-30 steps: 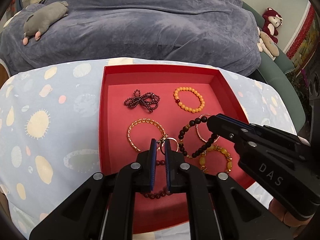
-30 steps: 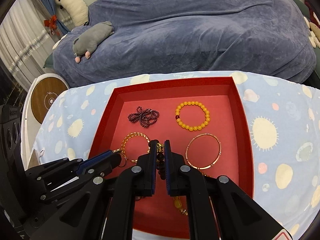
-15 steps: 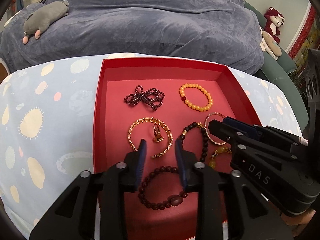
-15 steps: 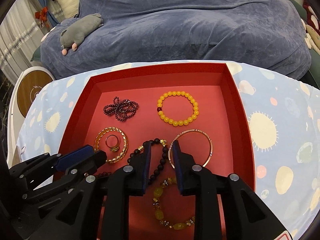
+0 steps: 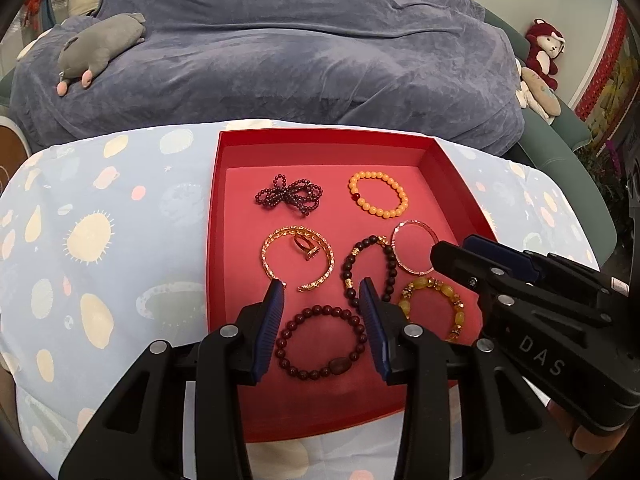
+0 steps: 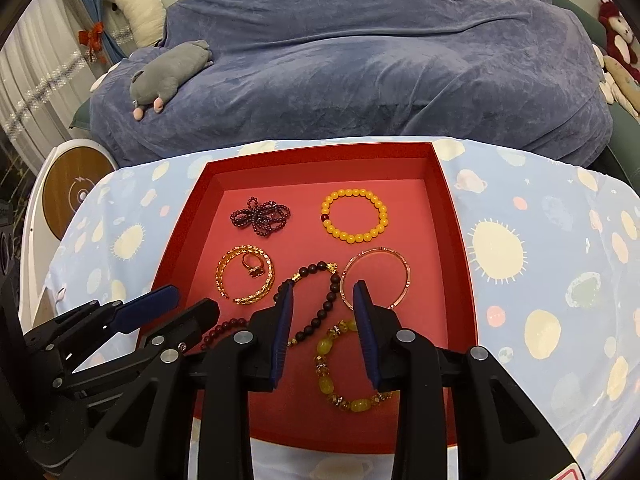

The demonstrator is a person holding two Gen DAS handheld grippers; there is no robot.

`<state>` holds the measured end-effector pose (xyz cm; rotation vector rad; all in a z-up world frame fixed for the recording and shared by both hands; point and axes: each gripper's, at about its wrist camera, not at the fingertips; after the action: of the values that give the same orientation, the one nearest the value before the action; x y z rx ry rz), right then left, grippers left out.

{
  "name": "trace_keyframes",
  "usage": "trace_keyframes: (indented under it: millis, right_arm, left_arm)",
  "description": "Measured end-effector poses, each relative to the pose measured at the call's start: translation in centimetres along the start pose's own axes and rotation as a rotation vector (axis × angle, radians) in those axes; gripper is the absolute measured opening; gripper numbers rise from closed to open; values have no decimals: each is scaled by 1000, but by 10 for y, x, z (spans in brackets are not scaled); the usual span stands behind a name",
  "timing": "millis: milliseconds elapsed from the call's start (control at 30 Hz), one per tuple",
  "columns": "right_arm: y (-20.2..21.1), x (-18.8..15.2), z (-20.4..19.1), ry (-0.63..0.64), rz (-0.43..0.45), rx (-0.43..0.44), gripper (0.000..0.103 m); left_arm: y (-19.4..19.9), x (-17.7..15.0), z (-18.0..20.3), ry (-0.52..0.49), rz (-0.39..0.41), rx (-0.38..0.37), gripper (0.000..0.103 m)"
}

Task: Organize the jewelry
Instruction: 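Move both tools out of the box toward the gold hoop earrings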

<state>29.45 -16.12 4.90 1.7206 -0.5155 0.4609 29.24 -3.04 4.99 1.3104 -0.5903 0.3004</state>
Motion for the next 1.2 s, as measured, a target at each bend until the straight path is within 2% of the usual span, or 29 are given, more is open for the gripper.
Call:
trace_keyframes:
  millis: [333,700,1000,1200]
  right_arm:
    - [36,-18,-8,12,19,-4,32]
    - [71,-53,-13,15,22,-12,32]
    - [96,-93,-8,-3,16,-37,32]
    - [104,-129,6,-29,-22,-68,32]
  left_arm:
    - [35,-19,8,-3,18,-8,37]
    - [67,-49,19,-3,19,-22,37]
    - [87,-85,23,-6,5,-14,37]
    - [94,-116,16,8,-22,11,37]
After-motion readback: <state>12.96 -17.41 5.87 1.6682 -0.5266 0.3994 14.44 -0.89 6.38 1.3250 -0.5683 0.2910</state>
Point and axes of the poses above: each gripper's, at about its wrist camera, not at the fingertips, and y roughly against the way its jaws point, z to its right, x to its top, and after that the axes turned 2 degrees about x, right-handed
